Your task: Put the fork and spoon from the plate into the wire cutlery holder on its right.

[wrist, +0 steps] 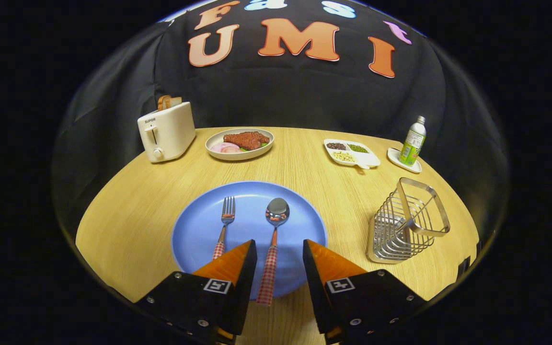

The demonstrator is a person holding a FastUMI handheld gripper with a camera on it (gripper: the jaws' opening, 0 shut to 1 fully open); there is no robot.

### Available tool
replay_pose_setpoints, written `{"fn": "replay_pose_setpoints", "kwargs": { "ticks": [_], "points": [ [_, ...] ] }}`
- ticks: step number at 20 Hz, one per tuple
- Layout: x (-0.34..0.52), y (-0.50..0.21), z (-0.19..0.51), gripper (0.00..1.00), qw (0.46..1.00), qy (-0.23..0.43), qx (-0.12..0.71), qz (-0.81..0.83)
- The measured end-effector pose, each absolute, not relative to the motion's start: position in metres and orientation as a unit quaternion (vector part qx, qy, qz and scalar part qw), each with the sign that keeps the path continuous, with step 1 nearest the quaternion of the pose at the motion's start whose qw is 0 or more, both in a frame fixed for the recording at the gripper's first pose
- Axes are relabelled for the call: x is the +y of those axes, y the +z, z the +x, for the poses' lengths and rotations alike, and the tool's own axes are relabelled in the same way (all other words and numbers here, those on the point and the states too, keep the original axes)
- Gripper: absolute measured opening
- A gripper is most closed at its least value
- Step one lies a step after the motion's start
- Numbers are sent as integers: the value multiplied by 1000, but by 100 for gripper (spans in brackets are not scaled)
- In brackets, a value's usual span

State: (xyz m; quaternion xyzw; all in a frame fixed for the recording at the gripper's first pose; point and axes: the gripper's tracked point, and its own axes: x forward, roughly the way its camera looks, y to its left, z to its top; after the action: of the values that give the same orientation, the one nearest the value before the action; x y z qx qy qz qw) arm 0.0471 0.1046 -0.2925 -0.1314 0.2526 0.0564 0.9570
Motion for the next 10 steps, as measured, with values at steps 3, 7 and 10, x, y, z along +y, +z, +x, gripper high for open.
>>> {"fn": "replay_pose_setpoints", "kwargs": {
  "ticks": [3, 7, 10],
  "points": [
    [108, -305, 47, 50, 953, 52, 273, -124],
    [107, -315, 45, 33, 949, 43, 290, -115],
    [106, -317, 45, 15, 947, 36, 299, -112]
  ]
}}
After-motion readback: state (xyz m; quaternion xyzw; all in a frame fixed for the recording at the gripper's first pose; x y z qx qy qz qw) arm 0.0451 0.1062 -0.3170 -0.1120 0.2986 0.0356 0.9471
